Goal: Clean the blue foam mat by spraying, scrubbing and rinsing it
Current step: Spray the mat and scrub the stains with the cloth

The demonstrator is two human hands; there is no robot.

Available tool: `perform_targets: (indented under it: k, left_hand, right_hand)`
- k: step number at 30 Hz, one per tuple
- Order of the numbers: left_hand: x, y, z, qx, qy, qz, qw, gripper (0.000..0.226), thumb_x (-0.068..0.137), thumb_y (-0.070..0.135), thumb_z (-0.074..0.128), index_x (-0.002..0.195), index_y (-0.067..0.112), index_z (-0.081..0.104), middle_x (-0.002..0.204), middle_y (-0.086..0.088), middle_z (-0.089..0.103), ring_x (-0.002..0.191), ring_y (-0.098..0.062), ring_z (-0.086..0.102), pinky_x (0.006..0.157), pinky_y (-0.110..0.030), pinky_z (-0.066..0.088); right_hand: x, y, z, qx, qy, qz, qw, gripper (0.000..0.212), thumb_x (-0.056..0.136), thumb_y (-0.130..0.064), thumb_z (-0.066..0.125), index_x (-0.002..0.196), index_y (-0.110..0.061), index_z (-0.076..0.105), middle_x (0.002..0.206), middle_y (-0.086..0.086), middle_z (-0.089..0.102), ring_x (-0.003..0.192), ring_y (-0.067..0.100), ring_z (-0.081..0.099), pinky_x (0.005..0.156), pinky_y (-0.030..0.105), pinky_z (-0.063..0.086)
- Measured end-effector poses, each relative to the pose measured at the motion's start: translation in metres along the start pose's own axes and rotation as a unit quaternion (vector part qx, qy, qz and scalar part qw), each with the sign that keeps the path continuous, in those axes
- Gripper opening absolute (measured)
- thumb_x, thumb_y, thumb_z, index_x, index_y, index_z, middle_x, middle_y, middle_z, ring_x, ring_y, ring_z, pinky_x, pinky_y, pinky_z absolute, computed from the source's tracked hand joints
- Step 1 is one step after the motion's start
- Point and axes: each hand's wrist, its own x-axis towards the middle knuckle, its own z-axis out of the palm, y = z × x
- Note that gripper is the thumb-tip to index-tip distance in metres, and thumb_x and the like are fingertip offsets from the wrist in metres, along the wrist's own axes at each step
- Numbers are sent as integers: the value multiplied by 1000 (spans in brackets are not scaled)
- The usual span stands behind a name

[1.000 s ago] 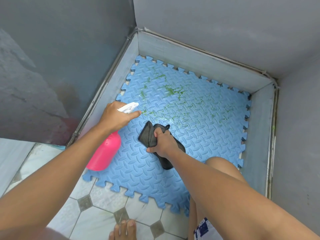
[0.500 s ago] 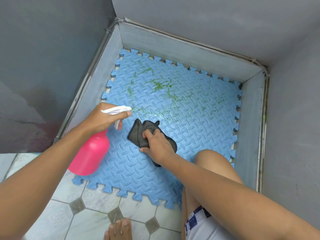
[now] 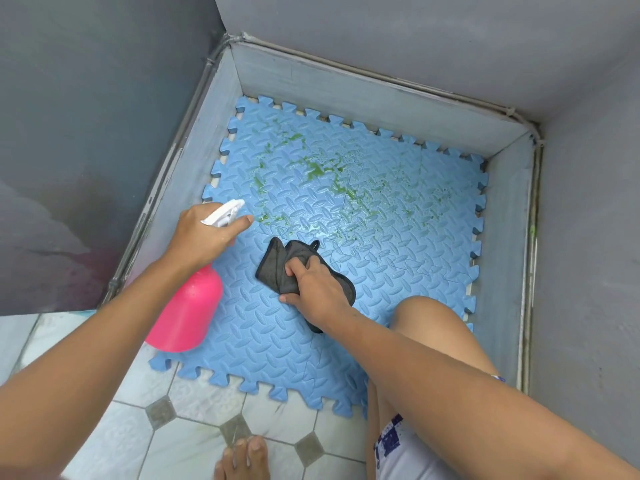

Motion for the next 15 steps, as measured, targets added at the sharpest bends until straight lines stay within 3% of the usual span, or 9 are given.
perform_targets:
  k: [2,7,12,15]
  left_hand:
    - [-1,1,-3,12,4,17,1000,49,81,47,77,73,2,59,71,-14,65,69,-29,58,74,-42,49]
    - [-7,-4,-7,-2,49,-3,999,54,79,49,74,64,2,51,62,-19,58,60,-35,59,65,-46,53]
    - [-8,1,-10,-10,65,1,998,39,82,39,79,73,11,54,62,5,56,60,-12,53,64,-32,44]
    - [-6,-1,-14,4,62,-6,998,46,80,47,73,67,8,51,60,-7,59,63,-29,56,65,-39,48]
  right_hand:
    - [4,0,-2,-2,-10,5,1000,47,83,-42,78,108,-30,40,108,1,39,92,20,45,78,31,38]
    - [13,-2,-8,-6,-45,12,999,52,78,-40,82,97,-27,35,102,3,41,80,22,51,71,32,38]
    - [15,0,-9,-7,-49,14,999,52,78,-41,82,98,-27,37,102,3,41,80,21,51,70,32,38]
    - [15,0,-9,-7,-48,12,999,52,77,-41,82,99,-26,37,103,3,42,82,22,52,72,32,38]
